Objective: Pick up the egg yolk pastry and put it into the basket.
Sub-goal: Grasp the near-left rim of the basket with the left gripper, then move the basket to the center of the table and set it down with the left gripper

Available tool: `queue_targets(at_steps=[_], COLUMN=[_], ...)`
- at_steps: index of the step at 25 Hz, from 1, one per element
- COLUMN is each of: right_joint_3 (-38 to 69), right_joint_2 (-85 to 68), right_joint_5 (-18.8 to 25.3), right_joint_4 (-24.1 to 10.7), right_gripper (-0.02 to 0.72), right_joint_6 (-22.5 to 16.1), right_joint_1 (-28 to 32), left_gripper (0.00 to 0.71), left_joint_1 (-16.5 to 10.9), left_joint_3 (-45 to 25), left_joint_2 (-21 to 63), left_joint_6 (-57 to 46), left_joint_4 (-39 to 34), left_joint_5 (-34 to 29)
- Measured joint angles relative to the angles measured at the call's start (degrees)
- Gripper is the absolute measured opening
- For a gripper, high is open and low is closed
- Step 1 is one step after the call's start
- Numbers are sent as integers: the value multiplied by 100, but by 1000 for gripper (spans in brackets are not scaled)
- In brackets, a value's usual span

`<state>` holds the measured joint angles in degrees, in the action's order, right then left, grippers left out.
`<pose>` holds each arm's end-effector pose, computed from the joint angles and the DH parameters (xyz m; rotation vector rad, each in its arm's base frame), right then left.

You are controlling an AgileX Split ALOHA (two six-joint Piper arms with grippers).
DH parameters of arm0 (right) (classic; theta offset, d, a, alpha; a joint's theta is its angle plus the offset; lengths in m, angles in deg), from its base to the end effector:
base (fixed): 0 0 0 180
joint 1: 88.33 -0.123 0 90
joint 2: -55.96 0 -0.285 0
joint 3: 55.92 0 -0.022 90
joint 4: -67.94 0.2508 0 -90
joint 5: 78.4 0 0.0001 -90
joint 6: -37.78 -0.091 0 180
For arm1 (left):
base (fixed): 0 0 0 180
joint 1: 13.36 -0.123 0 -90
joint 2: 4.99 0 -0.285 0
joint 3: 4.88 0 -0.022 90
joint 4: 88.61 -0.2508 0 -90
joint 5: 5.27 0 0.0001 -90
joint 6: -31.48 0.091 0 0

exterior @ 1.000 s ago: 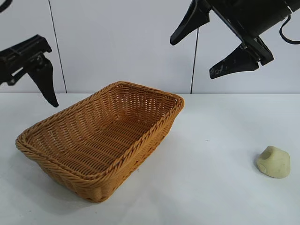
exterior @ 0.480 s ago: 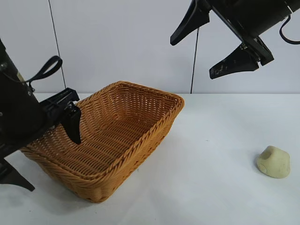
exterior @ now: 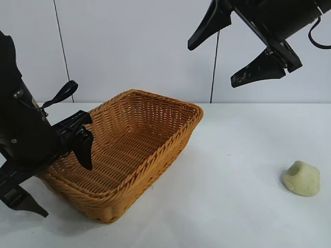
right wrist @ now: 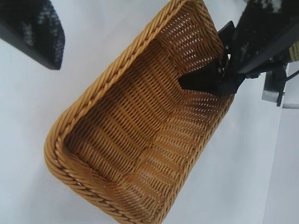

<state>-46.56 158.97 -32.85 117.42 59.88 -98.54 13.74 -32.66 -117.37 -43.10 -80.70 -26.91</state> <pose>0.3330 0.1102 0.2623 -0.0742 2.5600 0.9164 0.2780 -0.1475 0.1218 -1.3546 2.6377 -0.4345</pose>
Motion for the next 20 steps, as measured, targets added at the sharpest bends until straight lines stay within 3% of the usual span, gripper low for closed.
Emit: queue_targets(at_steps=[5,7,14,17,20], right_joint_3=[0,0,0,0,0], right_joint_2=[0,0,0,0,0], right_joint_5=[26,28,52,95,129], right_joint_4=[0,0,0,0,-6], right_gripper=[695,695,695,695,695], right_joint_6=[0,0,0,0,0], right_joint_1=[0,0,0,0,0], left_gripper=[199,101,84,83,83], left_joint_1=[-18,-23,-146,-512,-1049], left_joint_3=[0,0,11,148,490], left_joint_2=[0,0,122,255,265], left_joint_6=[0,-24,339,1315,2741], left_joint_4=[0,11,164,574,1073], left_joint_5=[-130,-146,-214,-584,-1169])
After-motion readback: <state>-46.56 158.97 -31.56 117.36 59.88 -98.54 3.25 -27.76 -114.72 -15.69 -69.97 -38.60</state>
